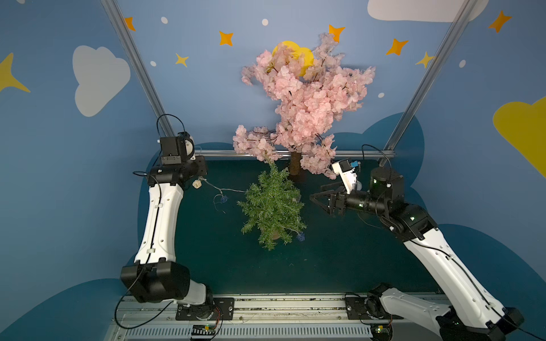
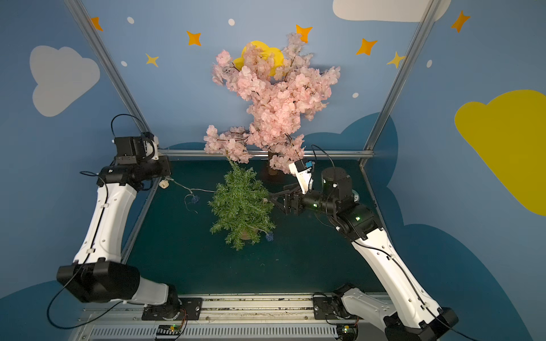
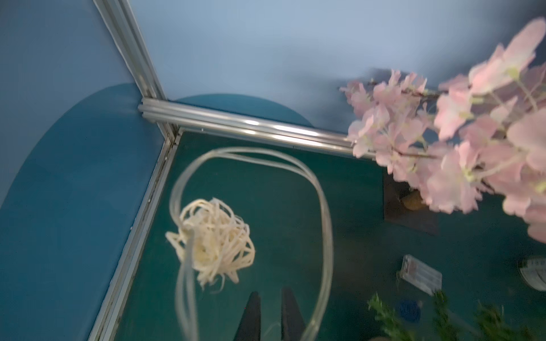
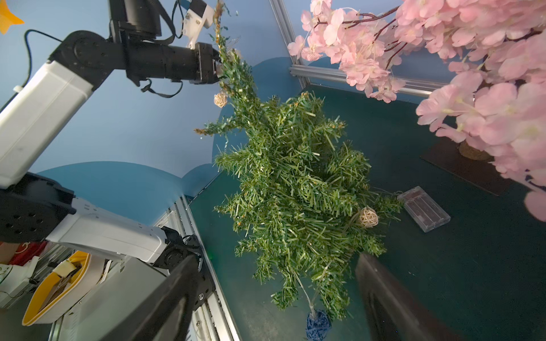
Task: Remove string lights from the small christmas tree
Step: Remove the light string from the Christmas tree.
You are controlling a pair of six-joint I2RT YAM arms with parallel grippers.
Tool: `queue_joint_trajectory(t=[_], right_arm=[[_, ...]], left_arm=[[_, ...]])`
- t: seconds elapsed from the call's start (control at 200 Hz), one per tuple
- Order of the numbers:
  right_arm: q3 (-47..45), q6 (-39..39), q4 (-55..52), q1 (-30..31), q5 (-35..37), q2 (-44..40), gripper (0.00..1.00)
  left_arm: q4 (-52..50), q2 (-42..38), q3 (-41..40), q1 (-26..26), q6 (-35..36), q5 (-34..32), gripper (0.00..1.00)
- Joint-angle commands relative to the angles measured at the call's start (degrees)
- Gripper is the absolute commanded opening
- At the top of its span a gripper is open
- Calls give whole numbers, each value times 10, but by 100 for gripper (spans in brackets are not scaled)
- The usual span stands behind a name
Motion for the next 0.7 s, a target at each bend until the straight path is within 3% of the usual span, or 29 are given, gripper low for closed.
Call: queue_joint_trajectory(t=[0.0, 0.19, 0.496, 0.696], right_arm=[[10, -11, -17, 2, 10, 6, 84], [18, -21, -39, 1, 21, 14, 84], [13, -37, -70, -4, 45, 12, 85], [8, -36, -70, -6, 47, 12, 85]], left_arm=[[59, 57, 60, 8, -2, 10, 12], [87, 188, 194, 11, -22, 59, 11], [37, 354, 519, -1, -52, 145, 11], [36, 323, 541, -14, -58, 173, 11]])
